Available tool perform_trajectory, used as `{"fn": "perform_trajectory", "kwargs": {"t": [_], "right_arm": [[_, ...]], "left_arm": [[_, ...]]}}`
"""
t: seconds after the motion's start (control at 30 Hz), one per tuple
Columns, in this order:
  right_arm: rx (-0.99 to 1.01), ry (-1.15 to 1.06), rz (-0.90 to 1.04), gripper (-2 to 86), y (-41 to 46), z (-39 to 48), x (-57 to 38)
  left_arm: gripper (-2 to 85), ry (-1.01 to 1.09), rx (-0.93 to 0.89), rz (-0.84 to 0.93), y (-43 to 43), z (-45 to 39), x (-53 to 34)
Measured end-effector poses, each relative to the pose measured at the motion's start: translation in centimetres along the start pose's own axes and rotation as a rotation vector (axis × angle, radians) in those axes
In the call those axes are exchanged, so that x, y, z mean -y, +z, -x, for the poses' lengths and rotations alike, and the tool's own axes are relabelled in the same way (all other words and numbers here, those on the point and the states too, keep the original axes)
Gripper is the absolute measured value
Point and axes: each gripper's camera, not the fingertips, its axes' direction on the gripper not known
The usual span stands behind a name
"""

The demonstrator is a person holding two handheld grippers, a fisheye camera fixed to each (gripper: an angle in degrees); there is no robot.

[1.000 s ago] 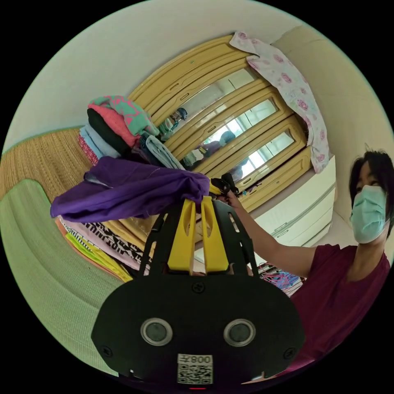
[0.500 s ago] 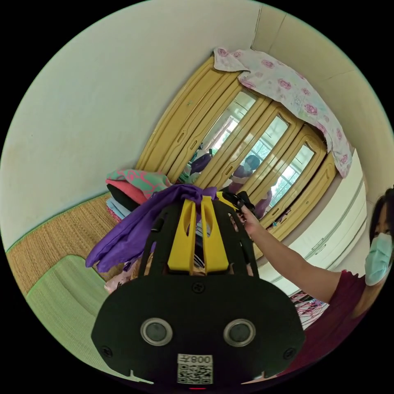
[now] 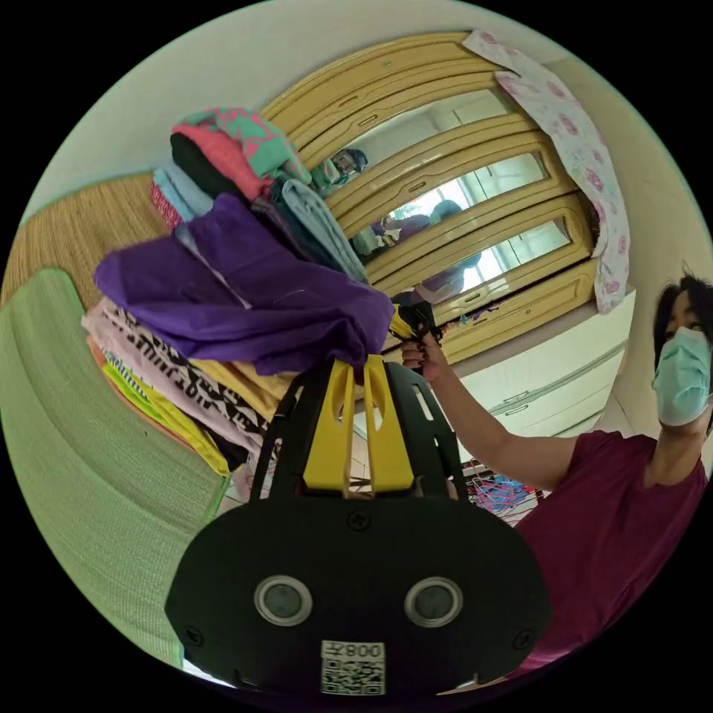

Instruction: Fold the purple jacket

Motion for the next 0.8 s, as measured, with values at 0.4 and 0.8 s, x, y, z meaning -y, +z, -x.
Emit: {"fn": "perform_trajectory", "kwargs": {"t": [0.4, 0.8], "right_arm": [[-0.017, 0.186, -0.09, 2.6, -2.5, -3.6, -4.1], [-0.212, -0.139, -0.004, 0.0, 12.3, 16.4, -3.8]], "left_arm": [[2.9, -0.103, 0.083, 0.148, 10.0, 2.1, -2.3], [5.2, -0.193, 0.004, 0.11, 11.1, 0.1, -5.2]]}}
